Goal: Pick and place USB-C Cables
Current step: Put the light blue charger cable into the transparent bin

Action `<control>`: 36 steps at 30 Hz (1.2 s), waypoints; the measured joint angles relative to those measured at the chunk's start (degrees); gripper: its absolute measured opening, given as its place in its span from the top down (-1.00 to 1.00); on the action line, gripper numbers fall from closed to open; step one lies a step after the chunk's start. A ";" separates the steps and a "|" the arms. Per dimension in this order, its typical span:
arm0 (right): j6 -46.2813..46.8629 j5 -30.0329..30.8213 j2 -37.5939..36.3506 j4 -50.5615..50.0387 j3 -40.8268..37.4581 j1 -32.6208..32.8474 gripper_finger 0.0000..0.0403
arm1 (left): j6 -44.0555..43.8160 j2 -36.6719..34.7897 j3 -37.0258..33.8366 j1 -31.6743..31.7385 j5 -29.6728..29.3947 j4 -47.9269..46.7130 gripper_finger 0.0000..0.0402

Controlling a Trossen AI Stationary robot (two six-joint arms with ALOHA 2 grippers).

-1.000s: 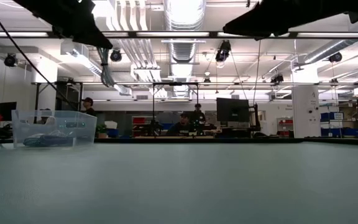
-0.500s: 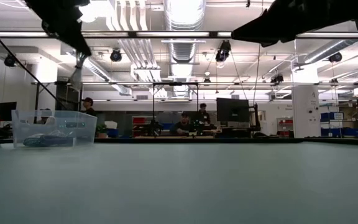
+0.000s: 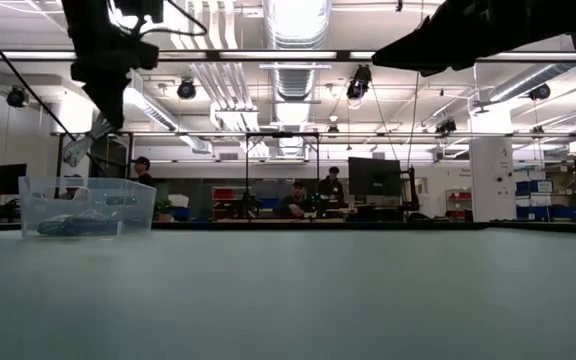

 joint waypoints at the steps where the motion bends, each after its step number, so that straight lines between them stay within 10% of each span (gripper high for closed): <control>1: 0.00 -0.01 0.01 -0.04 0.00 0.00 0.60 | 0.83 0.94 0.51 1.28 0.04 -0.57 0.92; 36: 0.02 -0.01 0.04 -2.22 -0.04 0.01 0.66 | 4.83 13.79 1.67 12.34 5.95 8.14 0.92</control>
